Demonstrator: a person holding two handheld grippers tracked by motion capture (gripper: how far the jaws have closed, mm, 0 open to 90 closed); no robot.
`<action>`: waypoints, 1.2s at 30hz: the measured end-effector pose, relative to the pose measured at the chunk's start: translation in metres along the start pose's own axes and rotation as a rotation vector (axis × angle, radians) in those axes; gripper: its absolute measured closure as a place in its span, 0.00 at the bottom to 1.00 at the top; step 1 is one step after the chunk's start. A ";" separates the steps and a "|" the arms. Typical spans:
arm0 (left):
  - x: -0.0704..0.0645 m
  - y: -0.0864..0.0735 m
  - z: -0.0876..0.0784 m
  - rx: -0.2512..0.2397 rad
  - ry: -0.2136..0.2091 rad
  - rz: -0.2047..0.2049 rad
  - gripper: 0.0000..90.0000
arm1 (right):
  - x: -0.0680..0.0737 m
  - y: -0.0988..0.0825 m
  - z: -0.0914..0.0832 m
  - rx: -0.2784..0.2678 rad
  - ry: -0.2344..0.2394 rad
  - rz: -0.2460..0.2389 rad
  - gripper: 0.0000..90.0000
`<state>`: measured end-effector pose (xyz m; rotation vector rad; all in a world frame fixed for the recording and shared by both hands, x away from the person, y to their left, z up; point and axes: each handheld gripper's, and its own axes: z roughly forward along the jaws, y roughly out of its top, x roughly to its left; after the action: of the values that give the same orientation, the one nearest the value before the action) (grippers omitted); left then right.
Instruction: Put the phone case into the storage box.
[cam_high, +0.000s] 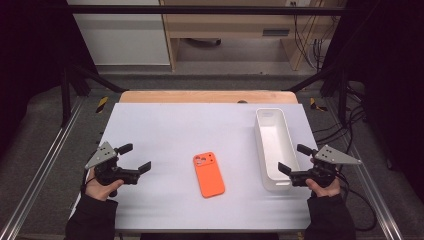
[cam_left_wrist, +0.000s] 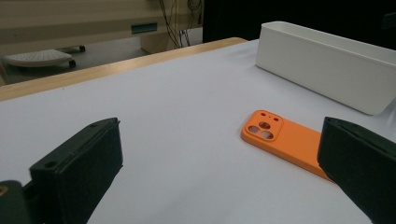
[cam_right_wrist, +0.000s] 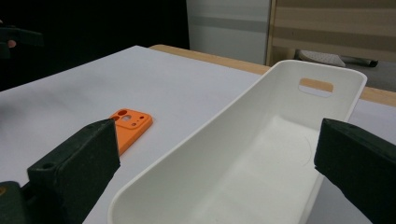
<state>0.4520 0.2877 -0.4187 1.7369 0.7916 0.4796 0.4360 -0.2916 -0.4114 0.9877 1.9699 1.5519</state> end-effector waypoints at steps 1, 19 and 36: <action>0.000 0.000 0.001 0.002 0.002 -0.002 0.00 | 0.000 0.000 0.000 0.000 0.002 0.002 0.01; -0.005 0.003 0.003 0.000 -0.015 -0.002 0.00 | 0.001 -0.001 0.001 0.005 0.002 -0.009 0.00; -0.026 0.013 0.018 0.048 -0.035 0.021 0.00 | 0.001 -0.002 0.002 0.004 0.002 -0.019 0.00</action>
<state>0.4493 0.2543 -0.4104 1.7945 0.7664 0.4469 0.4362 -0.2901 -0.4133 0.9673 1.9783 1.5400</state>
